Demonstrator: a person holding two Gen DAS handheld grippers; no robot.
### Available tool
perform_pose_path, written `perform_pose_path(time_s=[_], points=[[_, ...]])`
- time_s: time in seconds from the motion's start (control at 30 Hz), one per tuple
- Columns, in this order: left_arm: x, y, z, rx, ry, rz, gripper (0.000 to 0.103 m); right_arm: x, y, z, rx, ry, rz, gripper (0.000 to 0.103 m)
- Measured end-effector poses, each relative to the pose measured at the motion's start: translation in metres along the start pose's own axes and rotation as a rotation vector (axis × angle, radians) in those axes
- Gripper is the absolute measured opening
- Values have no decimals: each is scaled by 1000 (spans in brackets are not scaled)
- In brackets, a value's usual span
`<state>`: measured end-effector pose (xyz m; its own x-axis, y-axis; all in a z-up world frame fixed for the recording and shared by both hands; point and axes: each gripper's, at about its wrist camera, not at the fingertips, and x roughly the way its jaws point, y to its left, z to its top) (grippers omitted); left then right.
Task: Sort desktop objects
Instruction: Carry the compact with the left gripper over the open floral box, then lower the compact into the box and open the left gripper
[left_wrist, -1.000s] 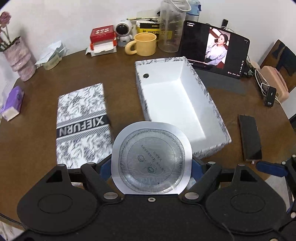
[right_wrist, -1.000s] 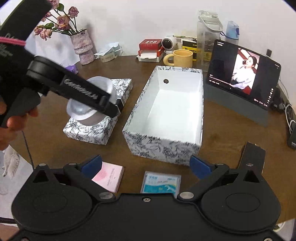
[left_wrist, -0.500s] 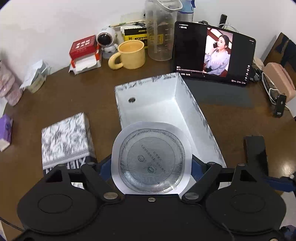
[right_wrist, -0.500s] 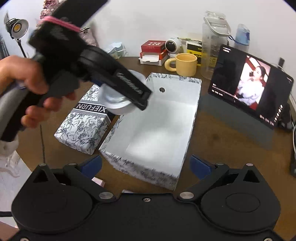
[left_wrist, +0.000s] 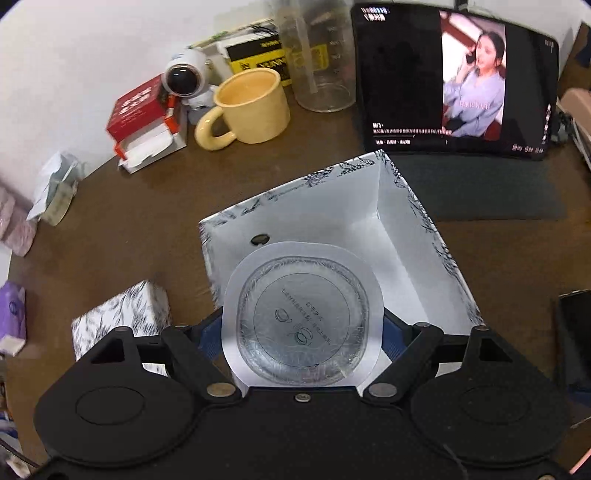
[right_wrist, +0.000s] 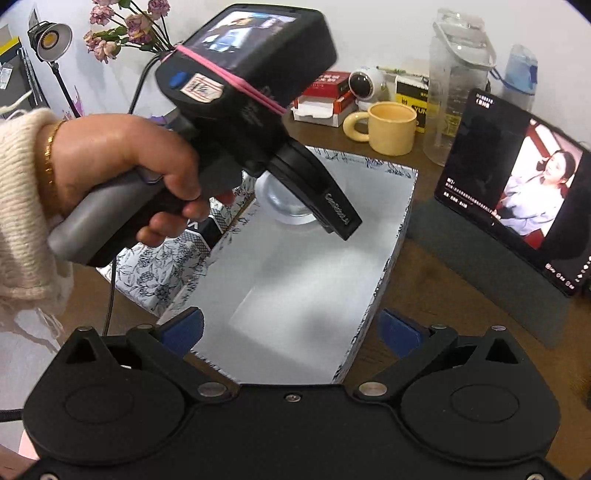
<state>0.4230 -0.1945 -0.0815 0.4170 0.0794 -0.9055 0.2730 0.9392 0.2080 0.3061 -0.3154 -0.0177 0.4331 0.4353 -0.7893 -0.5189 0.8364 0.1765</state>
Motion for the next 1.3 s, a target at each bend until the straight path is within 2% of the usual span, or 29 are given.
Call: perform_pose_path(time_s=[0.2,0.4,0.57,0.83,0.97,1.3], points=[[32,-8,9,54,23,31,80,20,-18,-1,31,42,46,102],[61,-12,14,86,34,16,80,34,-28,-1,40,51,58,102],[77,-17,19,112,37,49,80,44,-35,-3,49,68,65,102],[83,-23,22,160,14,82,80,54,-40,-8,74,91,86,102],[80,-26,20,172,17,56,80,55,-41,-9,87,98,94,102],[82,-39,18,260,10,64,80,61,-45,-11,103,115,88,102]])
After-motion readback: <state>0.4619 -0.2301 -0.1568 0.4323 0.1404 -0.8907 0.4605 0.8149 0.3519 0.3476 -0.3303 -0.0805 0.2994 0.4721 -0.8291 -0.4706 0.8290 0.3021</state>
